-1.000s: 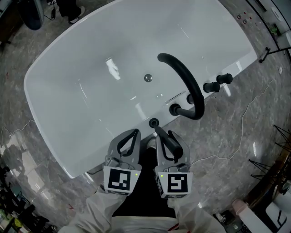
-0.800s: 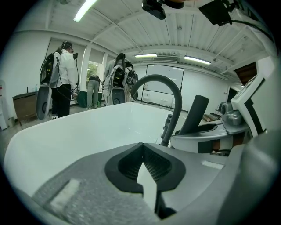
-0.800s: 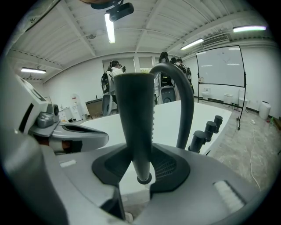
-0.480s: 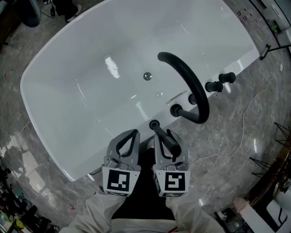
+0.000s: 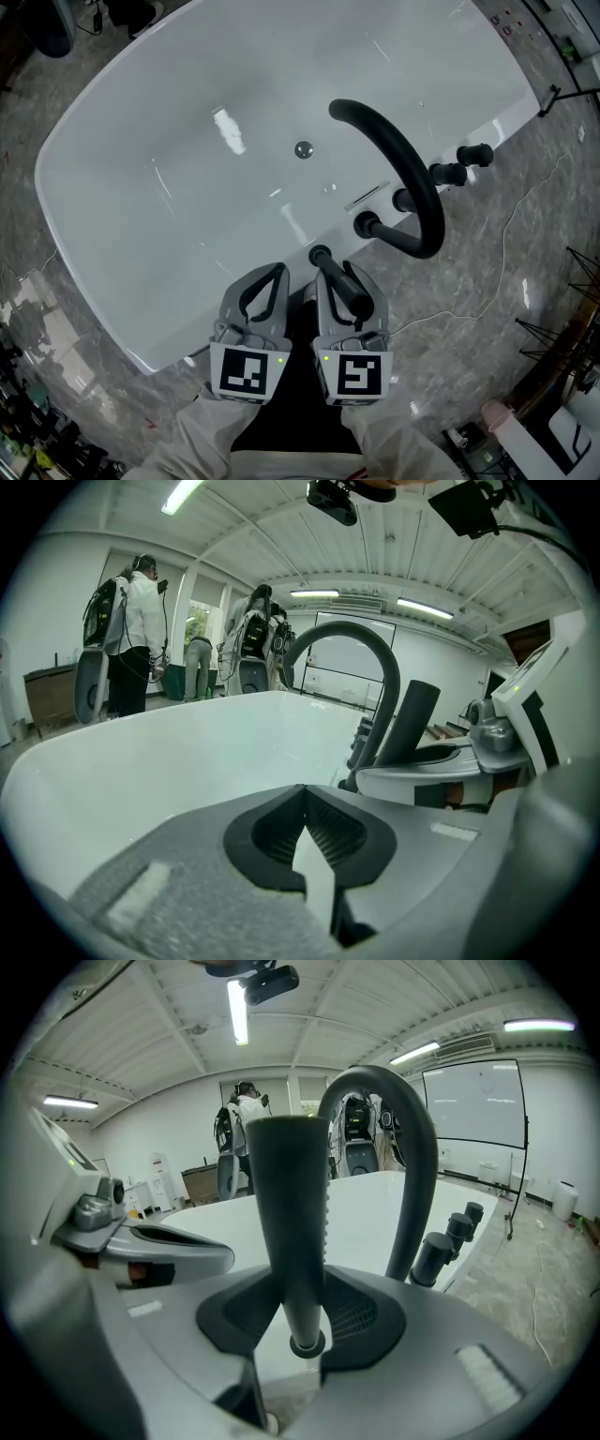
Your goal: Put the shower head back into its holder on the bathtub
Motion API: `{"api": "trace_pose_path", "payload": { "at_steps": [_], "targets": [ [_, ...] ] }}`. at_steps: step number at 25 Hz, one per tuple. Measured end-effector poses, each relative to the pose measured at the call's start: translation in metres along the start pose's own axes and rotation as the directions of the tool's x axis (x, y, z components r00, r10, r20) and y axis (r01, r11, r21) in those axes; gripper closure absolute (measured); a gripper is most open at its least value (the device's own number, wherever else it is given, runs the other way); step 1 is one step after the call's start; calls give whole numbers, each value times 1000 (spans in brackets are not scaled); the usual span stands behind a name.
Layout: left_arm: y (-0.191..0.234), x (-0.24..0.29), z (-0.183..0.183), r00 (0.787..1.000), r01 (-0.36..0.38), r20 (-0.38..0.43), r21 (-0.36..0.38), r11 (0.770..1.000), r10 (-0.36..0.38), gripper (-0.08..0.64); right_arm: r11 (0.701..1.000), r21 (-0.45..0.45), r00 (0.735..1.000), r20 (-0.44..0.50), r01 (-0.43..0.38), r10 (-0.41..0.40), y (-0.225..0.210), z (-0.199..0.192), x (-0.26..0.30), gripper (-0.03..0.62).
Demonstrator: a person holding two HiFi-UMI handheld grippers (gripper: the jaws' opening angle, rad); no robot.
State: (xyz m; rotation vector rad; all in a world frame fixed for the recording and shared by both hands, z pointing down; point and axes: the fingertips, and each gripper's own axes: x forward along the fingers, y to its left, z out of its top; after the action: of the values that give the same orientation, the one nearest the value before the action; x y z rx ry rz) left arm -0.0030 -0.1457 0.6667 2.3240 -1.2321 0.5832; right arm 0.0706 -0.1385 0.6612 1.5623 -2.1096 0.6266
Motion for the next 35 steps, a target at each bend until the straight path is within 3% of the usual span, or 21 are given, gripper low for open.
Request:
{"api": "trace_pose_path", "payload": {
  "at_steps": [35],
  "targets": [
    [16,5,-19,999,-10,-32,-62,998,8,559,1000,-20,999,-51,13,-14,4,-18,24,454]
  ]
}}
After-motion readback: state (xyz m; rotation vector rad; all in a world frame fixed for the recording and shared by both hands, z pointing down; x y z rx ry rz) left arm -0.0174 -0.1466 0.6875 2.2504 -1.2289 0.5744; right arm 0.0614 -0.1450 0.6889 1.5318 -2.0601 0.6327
